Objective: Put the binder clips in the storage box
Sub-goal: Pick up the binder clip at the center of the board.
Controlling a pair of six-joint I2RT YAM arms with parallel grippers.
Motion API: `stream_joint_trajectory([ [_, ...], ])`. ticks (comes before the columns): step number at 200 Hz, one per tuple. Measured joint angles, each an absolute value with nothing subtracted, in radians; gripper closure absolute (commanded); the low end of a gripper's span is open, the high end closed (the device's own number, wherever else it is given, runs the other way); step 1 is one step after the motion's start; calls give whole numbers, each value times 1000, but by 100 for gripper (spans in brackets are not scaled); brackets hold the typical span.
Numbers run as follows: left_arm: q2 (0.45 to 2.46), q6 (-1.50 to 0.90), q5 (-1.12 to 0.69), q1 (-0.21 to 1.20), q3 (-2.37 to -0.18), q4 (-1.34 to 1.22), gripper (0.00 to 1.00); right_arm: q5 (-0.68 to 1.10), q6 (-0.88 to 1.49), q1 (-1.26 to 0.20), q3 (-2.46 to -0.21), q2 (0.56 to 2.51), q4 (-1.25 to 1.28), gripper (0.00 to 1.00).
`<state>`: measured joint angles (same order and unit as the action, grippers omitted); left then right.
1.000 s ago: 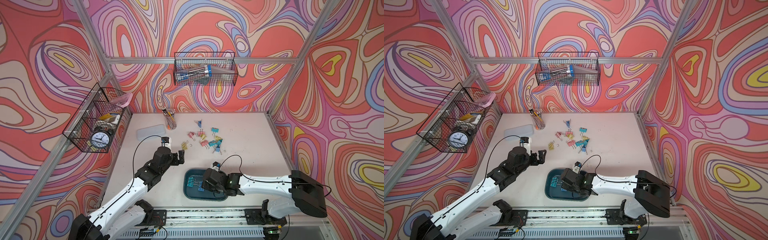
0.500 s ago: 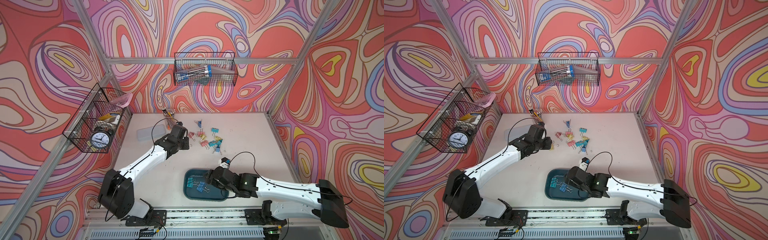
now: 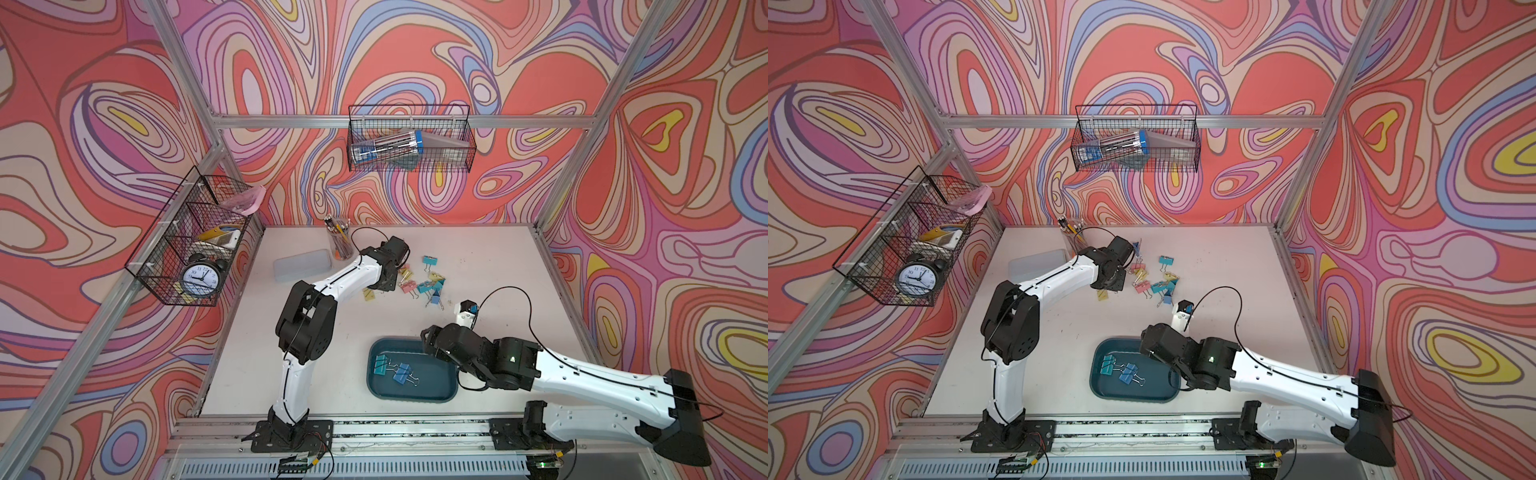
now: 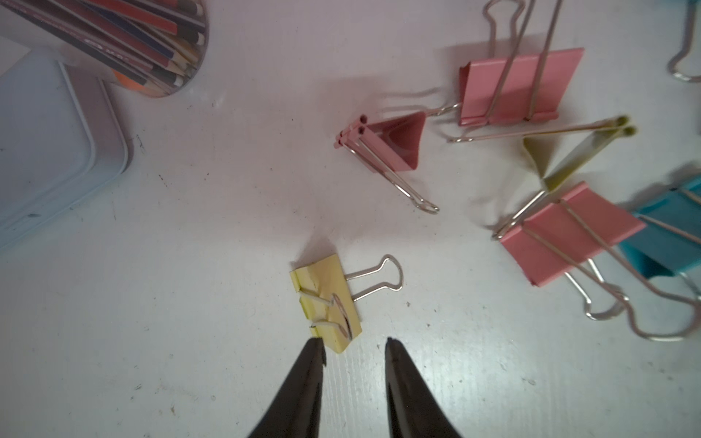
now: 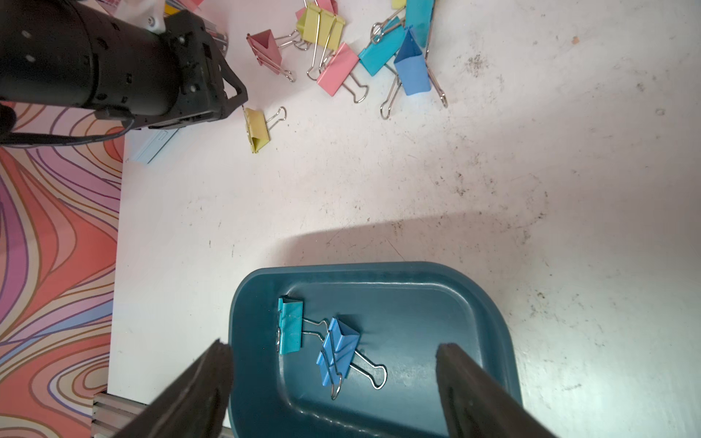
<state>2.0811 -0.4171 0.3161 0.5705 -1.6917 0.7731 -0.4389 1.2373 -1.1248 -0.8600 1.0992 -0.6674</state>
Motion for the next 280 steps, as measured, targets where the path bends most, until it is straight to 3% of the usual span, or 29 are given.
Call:
stream_joint_trajectory([
  [41, 2152, -412, 352, 569, -1729, 796, 72, -438, 1235, -1124, -843, 1086, -667, 14],
  [130, 2184, -413, 378, 568, -1749, 794, 100, -430, 1240, -1124, -824, 1082, -658, 14],
  [163, 2145, -427, 357, 569, -1706, 789, 100, -439, 1250, -1119, -804, 1066, -629, 10],
  [205, 1939, -453, 264, 572, -1585, 787, 100, -425, 1254, -1042, -743, 1039, -548, 2],
  [230, 1742, -491, 211, 608, -1500, 787, 100, -398, 1253, -974, -741, 1049, -515, 2],
  [280, 1382, -652, 209, 884, -1321, 902, 100, -364, 1262, -899, -712, 1053, -488, 2],
])
